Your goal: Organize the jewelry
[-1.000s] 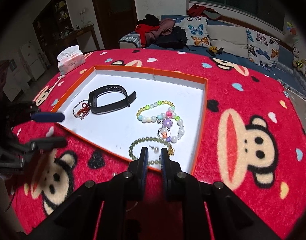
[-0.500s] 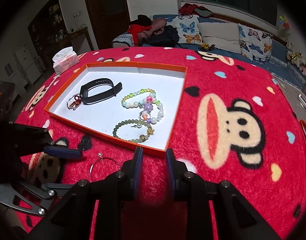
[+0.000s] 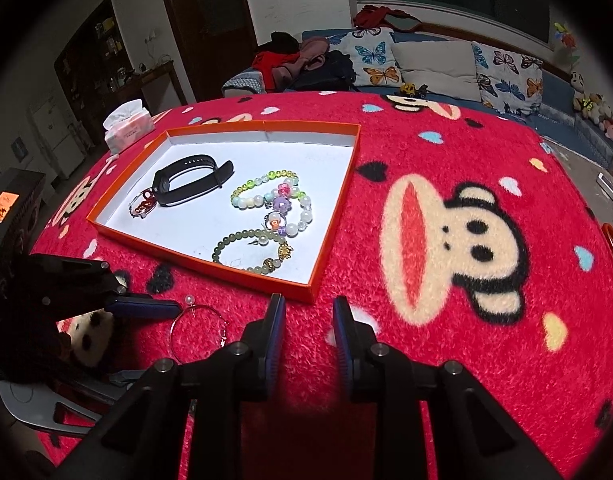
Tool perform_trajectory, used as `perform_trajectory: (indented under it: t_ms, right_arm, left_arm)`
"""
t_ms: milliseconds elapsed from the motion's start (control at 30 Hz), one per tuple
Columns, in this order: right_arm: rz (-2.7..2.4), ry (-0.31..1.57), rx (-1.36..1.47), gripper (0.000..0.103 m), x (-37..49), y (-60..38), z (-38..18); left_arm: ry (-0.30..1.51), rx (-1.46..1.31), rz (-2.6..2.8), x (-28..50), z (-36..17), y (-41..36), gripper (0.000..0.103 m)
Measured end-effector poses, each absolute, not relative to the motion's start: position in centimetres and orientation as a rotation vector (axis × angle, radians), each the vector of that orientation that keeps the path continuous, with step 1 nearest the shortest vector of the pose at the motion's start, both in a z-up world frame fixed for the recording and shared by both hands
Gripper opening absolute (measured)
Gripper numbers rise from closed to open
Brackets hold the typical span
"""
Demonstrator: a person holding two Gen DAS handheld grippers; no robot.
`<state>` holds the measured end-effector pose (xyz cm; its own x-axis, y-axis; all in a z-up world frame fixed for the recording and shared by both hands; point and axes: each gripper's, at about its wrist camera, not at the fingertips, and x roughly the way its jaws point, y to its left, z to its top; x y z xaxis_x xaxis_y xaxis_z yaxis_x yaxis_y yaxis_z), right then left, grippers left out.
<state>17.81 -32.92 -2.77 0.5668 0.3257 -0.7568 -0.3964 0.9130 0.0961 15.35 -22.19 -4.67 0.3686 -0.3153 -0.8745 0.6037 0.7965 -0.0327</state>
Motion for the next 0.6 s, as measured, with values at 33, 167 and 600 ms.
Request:
perform_trajectory:
  t_ms: [33, 167, 600]
  right_arm:
    - [0.425, 0.871, -0.086, 0.027, 17.80, -33.04, -2.80]
    - [0.426, 0.872, -0.086, 0.028, 17.79, -33.20, -2.85]
    - [0.440, 0.877, -0.093, 0.033, 17.55, -32.80, -3.13]
  left_arm:
    - [1.037, 0.316, -0.598, 15.42, -4.70, -22.29, 0.052]
    - [1.030, 0.317, -0.569, 15.63, -4.82, -22.67, 0.052]
    - [1.019, 0.326, -0.553, 15.35, -4.85, -23.00, 0.052]
